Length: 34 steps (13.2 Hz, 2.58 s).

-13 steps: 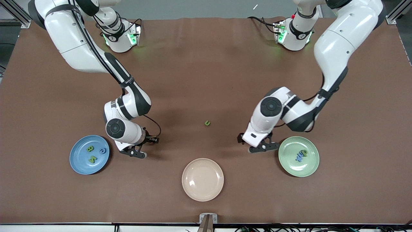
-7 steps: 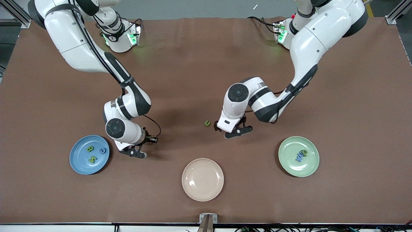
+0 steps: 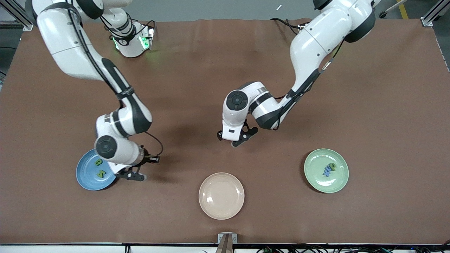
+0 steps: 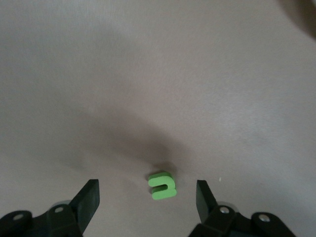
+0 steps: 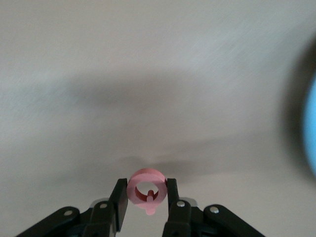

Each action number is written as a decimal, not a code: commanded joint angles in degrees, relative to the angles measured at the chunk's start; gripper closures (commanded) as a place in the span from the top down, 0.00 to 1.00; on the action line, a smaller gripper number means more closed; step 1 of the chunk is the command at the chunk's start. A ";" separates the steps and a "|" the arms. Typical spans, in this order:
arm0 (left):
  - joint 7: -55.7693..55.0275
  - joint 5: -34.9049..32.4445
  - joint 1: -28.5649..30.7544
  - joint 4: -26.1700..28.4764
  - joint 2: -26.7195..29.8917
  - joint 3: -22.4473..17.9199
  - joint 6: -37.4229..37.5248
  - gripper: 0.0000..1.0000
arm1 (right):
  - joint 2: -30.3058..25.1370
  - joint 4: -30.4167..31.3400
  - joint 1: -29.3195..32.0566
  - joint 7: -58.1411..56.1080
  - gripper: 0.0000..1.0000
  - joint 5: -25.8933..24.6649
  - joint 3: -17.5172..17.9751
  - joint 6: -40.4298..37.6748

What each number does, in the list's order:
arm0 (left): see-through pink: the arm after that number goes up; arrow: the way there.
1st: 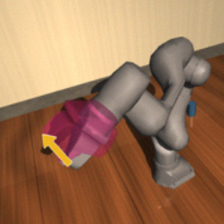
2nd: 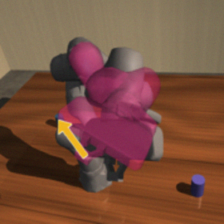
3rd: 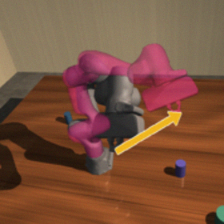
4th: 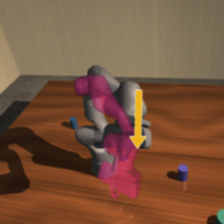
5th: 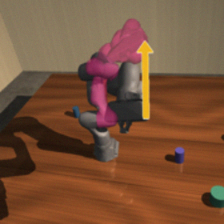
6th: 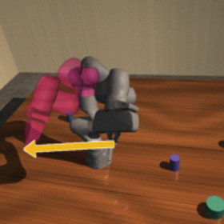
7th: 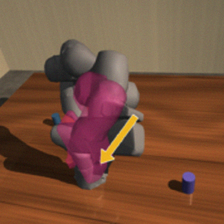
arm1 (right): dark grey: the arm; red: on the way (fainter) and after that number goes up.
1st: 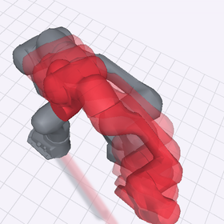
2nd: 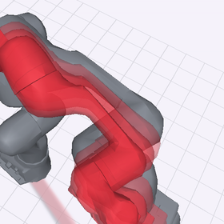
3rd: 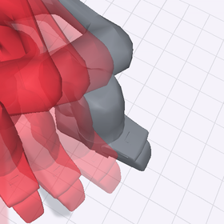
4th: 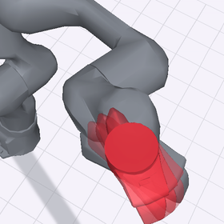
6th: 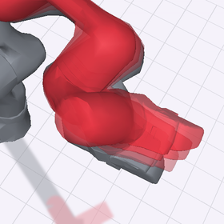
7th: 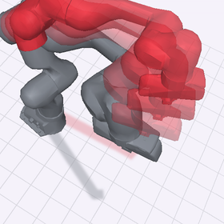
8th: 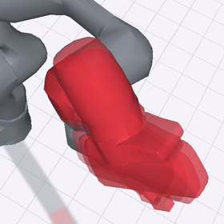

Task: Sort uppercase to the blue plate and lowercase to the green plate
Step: 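Carry the Q to the blue plate while the left gripper grasps green u, then release the Q on the blue plate and withdraw the right gripper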

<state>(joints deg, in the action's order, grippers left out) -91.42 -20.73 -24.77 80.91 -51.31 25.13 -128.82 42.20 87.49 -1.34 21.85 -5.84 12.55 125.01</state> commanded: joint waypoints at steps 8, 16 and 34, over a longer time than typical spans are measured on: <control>-0.87 3.50 -3.97 -4.27 -3.00 -4.04 -0.02 0.69 | -0.28 -3.20 13.45 -29.72 0.17 -7.34 -0.07 -1.79; -0.96 3.50 -5.10 -4.88 -3.79 -4.04 -0.02 0.63 | 1.22 -3.11 15.67 -33.98 0.46 -12.70 -2.26 2.61; 2.28 1.13 -3.10 -4.44 0.24 -4.92 5.93 0.00 | -23.98 -4.43 15.14 -28.36 1.00 3.82 -0.07 -23.82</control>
<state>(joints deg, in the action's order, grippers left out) -90.86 -18.59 -28.64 76.36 -53.95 20.54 -126.52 23.54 79.95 13.45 -8.90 -3.36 12.24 103.93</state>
